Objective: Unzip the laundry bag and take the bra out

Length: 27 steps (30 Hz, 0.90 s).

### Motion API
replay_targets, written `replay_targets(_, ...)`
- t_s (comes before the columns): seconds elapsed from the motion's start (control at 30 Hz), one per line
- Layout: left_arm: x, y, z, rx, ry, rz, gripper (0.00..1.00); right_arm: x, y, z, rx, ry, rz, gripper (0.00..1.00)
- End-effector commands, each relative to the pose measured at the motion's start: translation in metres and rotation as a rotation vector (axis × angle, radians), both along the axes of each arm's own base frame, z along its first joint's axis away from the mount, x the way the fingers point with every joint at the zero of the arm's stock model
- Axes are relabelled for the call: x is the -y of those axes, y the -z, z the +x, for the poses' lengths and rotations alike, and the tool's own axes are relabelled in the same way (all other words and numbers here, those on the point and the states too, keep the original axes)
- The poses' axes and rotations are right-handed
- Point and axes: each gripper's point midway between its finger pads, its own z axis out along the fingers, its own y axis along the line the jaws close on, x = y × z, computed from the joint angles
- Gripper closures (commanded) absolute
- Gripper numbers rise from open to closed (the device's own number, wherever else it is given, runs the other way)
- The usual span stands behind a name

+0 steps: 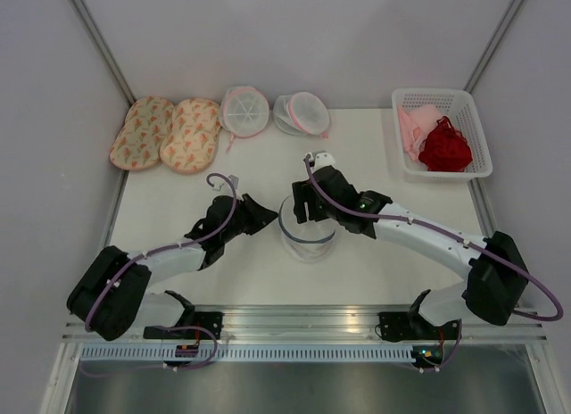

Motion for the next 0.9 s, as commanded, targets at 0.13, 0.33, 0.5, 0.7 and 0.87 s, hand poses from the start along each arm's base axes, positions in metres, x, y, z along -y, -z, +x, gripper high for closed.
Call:
replay_targets(0.13, 0.046, -0.004, 0.002, 0.009, 0.157, -0.233, 0.88, -0.029, 0.007, 0.023, -0.007, 0.043, 0.073, 0.24)
replay_targets(0.33, 0.054, 0.019, -0.006, -0.047, 0.177, -0.345, 0.91, -0.019, 0.050, 0.017, -0.073, 0.078, 0.005, 0.43)
replay_targets(0.5, 0.058, 0.017, -0.008, -0.047, 0.192, -0.404, 0.94, -0.016, 0.072, 0.011, -0.112, 0.086, -0.015, 0.92)
replay_targets(0.7, 0.058, 0.009, -0.008, -0.025, 0.199, -0.428, 0.96, -0.011, 0.074, 0.011, -0.107, 0.090, -0.026, 1.00)
replay_targets(0.87, 0.059, -0.003, -0.008, 0.008, 0.202, -0.472, 0.98, -0.011, 0.077, 0.009, -0.110, 0.086, -0.026, 1.00)
